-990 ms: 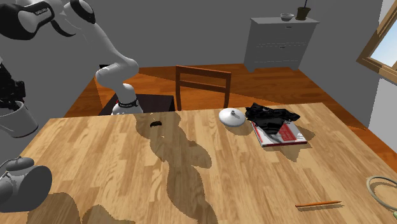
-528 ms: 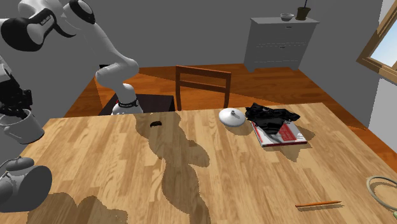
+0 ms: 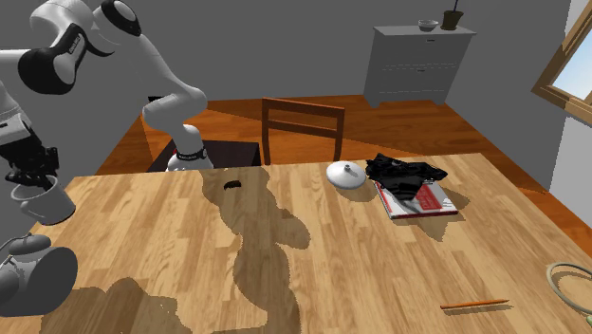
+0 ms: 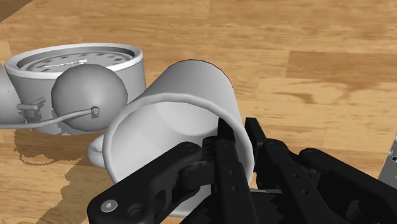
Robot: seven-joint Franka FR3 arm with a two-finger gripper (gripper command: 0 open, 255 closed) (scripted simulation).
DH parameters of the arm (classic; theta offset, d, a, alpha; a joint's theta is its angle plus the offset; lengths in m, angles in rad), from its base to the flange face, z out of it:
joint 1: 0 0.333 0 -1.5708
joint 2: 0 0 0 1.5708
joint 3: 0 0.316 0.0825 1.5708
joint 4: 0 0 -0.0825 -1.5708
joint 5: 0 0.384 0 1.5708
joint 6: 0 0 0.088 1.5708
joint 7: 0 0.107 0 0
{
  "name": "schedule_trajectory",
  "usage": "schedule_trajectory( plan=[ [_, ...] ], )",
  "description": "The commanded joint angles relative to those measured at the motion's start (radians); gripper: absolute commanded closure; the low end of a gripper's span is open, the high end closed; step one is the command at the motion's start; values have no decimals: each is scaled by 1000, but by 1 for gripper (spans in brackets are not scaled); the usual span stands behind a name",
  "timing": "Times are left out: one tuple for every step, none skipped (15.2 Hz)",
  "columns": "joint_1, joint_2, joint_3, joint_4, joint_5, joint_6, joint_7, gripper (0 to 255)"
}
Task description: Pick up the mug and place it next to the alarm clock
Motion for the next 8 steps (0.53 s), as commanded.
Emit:
schedule_trajectory(
  plan=[
    [1, 1, -15, -19, -8, 24, 1, 255],
    [1, 2, -22, -30, -13, 36, 3, 255],
    [2, 3, -30, -40, -17, 49, 4, 255],
    [3, 4, -38, -50, -21, 62, 6, 255],
    [4, 6, -46, -60, -26, 74, 7, 255],
    [6, 7, -54, -69, -30, 87, 8, 255],
    [7, 9, -63, -79, -35, 100, 9, 255],
    [9, 11, -72, -88, -39, 113, 11, 255]
  ],
)
